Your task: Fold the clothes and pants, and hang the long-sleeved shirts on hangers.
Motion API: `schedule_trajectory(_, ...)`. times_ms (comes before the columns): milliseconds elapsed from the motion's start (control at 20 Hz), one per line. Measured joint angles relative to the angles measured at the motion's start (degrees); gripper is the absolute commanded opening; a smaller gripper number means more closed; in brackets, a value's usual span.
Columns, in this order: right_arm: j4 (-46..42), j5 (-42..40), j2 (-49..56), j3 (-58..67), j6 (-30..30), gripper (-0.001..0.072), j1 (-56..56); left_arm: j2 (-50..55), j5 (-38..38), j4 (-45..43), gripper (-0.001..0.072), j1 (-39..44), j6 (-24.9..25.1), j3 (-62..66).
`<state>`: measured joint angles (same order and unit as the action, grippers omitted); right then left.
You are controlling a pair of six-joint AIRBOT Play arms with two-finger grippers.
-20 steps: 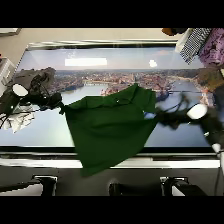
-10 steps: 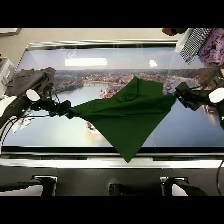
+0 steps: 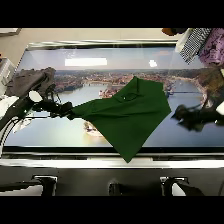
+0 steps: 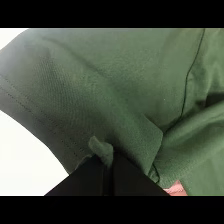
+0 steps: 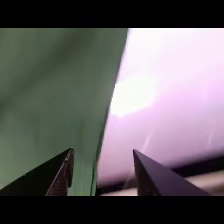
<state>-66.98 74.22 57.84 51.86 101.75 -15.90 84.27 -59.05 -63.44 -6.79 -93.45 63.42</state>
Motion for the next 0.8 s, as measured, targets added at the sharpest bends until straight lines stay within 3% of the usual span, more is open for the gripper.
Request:
schedule_trajectory(300, 21.7, -1.2, -13.3, -27.7, -4.1, 0.0428, -0.5, 0.0, 0.0, 0.3, 0.0019, 0.0, 0.0, 0.0)
schedule_trajectory(500, 26.6, -3.1, -19.2, -38.2, -5.5, 0.0422, -0.5, 0.0, -0.1, 0.3, 0.0019, 0.0, 0.0, 0.0)
schedule_trajectory(800, 29.9, -9.0, -21.2, -41.9, -12.1, 0.0411, -0.5, 0.0, -0.2, 0.4, 0.0019, 0.0, 0.0, 0.0)
